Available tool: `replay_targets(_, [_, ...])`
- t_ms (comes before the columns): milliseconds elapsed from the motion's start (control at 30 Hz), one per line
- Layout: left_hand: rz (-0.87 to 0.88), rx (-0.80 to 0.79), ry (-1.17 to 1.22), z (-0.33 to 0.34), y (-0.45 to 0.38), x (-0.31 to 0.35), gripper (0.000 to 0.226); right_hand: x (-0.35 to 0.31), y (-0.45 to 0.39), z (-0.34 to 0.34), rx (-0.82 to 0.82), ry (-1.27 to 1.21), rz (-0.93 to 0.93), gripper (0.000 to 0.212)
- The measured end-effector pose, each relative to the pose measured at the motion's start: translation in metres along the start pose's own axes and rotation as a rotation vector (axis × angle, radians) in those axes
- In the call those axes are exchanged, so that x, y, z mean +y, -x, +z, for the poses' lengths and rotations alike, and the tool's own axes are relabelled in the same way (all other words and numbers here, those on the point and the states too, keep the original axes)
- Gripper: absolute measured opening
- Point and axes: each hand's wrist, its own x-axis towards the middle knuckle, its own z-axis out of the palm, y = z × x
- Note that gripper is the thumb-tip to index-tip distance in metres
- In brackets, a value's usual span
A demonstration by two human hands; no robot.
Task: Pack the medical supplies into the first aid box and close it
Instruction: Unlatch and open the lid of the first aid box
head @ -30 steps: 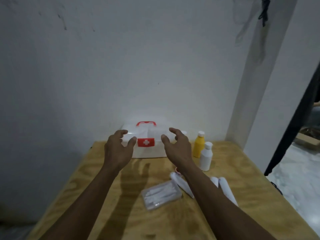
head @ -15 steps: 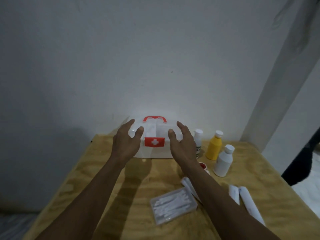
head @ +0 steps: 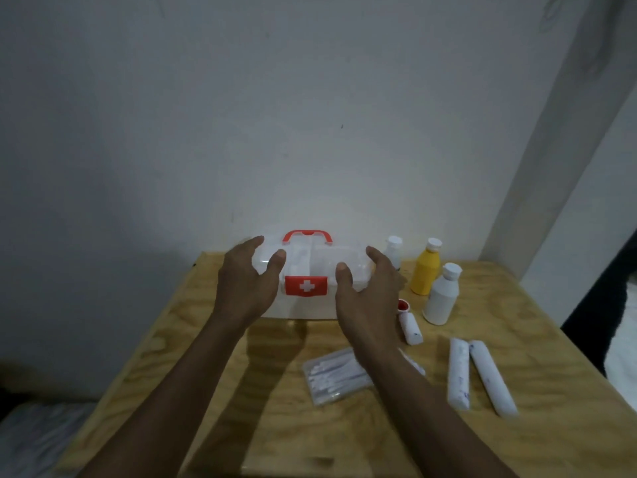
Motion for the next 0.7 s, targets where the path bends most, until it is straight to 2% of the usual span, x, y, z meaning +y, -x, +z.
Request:
replay_targets(67, [0.029, 0.007, -0.053, 0.002, -0.009, 0.005, 0.058, -0.005, 0.016, 0.009, 0.103, -0.090, 0.072, 0.047])
replay_targets(200, [0.046, -0.082, -0.163, 0.011, -0.026, 0.010, 0.058, -0.018, 0.031, 0.038, 0.111, -0.361, 0.467, 0.055])
replay_targets(300, [0.023, -0.110, -0.177, 0.014, -0.028, 0.007, 0.058, -0.020, 0.027, 0.055, 0.159, -0.437, 0.600, 0.058])
replay_targets(467, [0.005, -0.081, -0.154, 0.016, -0.028, 0.003, 0.059, -0.014, 0.027, 0.068, 0.209, -0.467, 0.604, 0.049])
replay_targets(700, [0.008, -0.085, -0.143, 0.017, -0.028, 0.002, 0.060, -0.011, 0.032, 0.063, 0.235, -0.472, 0.479, 0.036])
